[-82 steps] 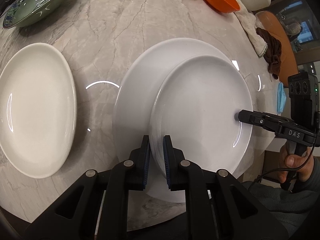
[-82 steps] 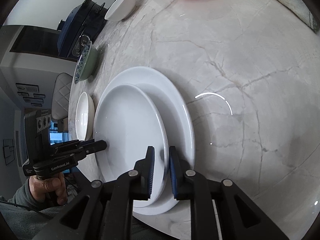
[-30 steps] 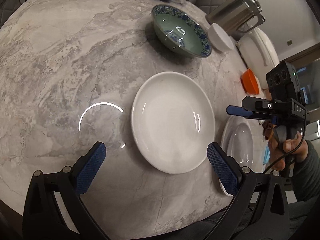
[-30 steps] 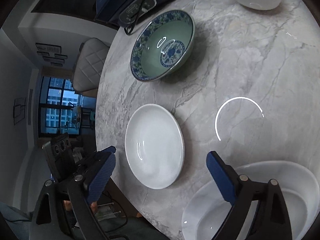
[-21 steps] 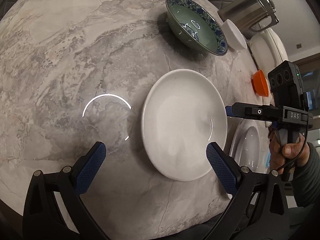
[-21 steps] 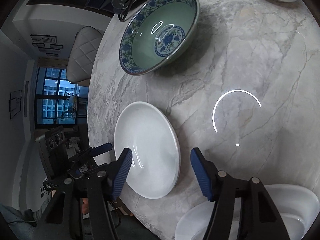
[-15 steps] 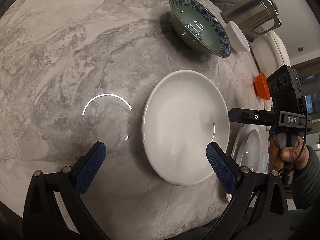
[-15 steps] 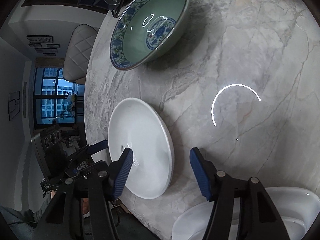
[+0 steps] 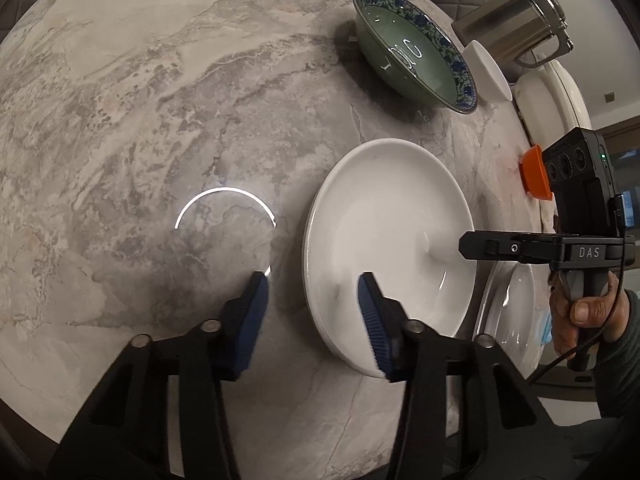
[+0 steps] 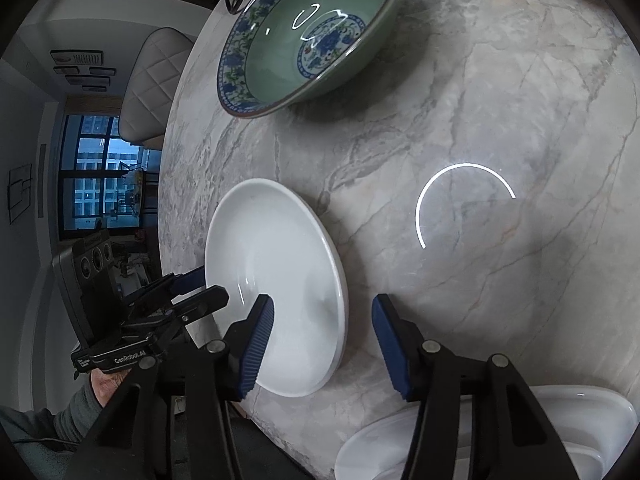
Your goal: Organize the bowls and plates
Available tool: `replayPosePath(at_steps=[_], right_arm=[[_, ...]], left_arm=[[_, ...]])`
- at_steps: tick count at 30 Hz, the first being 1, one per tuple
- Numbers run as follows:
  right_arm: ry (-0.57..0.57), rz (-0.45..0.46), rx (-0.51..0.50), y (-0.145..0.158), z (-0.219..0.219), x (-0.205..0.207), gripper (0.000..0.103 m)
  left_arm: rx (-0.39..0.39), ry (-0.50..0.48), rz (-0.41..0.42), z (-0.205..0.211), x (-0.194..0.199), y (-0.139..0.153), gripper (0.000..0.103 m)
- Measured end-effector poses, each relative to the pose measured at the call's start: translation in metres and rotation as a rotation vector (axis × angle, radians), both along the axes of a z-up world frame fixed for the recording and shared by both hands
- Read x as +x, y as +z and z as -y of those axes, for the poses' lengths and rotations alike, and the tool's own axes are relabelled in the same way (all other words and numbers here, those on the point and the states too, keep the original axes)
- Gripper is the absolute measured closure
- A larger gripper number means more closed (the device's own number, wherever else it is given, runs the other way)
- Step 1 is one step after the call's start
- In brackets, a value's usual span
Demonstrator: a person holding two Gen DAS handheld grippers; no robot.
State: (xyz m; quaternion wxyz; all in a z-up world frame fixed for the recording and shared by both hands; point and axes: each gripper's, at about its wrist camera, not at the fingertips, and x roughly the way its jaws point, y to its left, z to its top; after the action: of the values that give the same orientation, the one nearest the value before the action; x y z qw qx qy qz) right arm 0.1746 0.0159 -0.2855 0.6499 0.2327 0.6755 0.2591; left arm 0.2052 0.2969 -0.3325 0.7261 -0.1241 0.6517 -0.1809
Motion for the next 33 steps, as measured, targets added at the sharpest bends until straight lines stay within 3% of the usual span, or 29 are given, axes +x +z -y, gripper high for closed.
replayPosePath(at_steps=[6, 10, 12, 33], right_arm=[[0.003, -0.025, -0.013, -0.003, -0.002, 0.0, 0.068], [-0.002, -0.035, -0.012, -0.004, -0.003, -0.001, 0.081], [0.008, -0.033, -0.033, -0.004, -0.005, -0.002, 0.089], [-0.022, -0.003, -0.04, 0.01, 0.0, -0.003, 0.092]], left_arm=[[-0.009, 0.004, -0.006, 0.0, 0.0, -0.001, 0.075], [-0.009, 0.001, -0.022, 0.002, 0.001, -0.004, 0.091], [-0.005, -0.003, -0.022, 0.004, 0.001, -0.005, 0.094], [-0.003, -0.021, 0.002, -0.001, 0.005, 0.007, 0.095]])
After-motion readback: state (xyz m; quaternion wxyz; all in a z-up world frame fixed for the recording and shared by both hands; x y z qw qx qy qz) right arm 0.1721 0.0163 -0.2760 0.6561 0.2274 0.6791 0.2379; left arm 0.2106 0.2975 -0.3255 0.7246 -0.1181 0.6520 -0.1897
